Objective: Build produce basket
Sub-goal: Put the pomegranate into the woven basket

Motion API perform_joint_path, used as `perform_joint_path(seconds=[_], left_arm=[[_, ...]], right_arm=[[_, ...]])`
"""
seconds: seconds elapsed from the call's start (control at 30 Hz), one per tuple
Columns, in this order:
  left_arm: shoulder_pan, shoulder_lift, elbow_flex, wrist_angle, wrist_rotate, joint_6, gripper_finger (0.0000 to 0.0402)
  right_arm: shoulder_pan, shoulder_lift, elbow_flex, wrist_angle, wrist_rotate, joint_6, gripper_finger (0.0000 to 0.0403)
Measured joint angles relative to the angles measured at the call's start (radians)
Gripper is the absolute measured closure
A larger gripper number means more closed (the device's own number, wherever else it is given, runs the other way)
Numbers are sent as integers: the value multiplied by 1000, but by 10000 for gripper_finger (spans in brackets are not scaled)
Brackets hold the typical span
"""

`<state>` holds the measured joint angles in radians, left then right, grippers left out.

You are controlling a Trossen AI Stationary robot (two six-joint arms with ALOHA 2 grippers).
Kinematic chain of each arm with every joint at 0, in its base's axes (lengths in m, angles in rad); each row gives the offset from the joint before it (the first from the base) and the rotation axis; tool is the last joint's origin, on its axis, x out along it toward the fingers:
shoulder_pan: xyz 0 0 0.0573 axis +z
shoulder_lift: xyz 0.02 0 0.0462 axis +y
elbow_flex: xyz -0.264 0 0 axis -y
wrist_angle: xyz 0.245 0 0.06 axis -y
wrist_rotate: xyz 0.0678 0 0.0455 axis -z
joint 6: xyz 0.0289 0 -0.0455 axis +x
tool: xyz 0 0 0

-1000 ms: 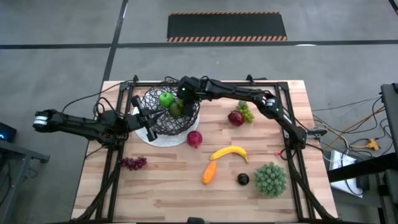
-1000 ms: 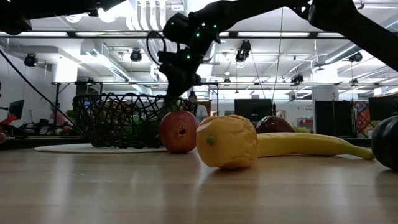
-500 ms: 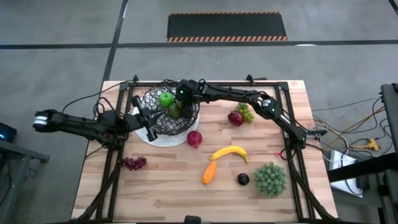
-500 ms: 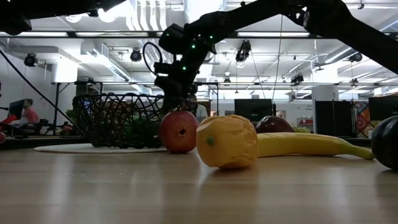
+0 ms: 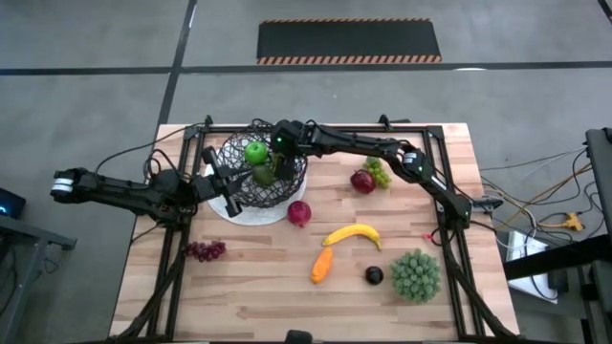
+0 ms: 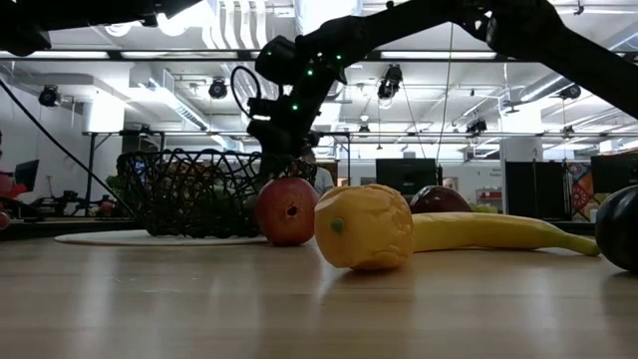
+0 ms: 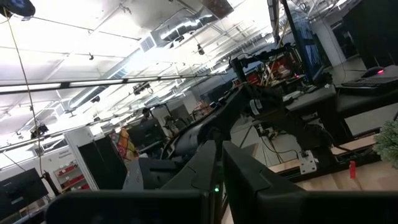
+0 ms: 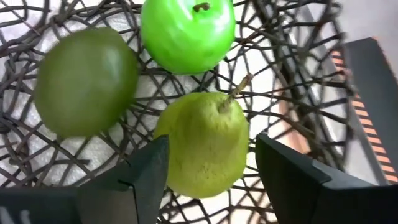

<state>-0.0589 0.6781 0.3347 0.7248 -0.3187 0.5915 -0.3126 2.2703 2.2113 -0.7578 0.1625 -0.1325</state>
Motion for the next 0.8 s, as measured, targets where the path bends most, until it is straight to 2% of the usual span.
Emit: perform_joint_path(seconds=[0.17, 0.37, 0.6, 0.8], left_arm=[[0, 0, 0, 0, 0, 0, 391], [0, 0, 0, 0, 0, 0, 391], [0, 0, 0, -1, 0, -1, 391], [-1, 4, 1, 1, 0, -9, 391]], right_arm=[[0, -2, 65, -84, 25, -9, 177], [5, -10, 146, -202, 25, -14, 197], [55, -120, 135, -363, 23, 30, 245], [161, -248, 121, -424, 23, 84, 279]])
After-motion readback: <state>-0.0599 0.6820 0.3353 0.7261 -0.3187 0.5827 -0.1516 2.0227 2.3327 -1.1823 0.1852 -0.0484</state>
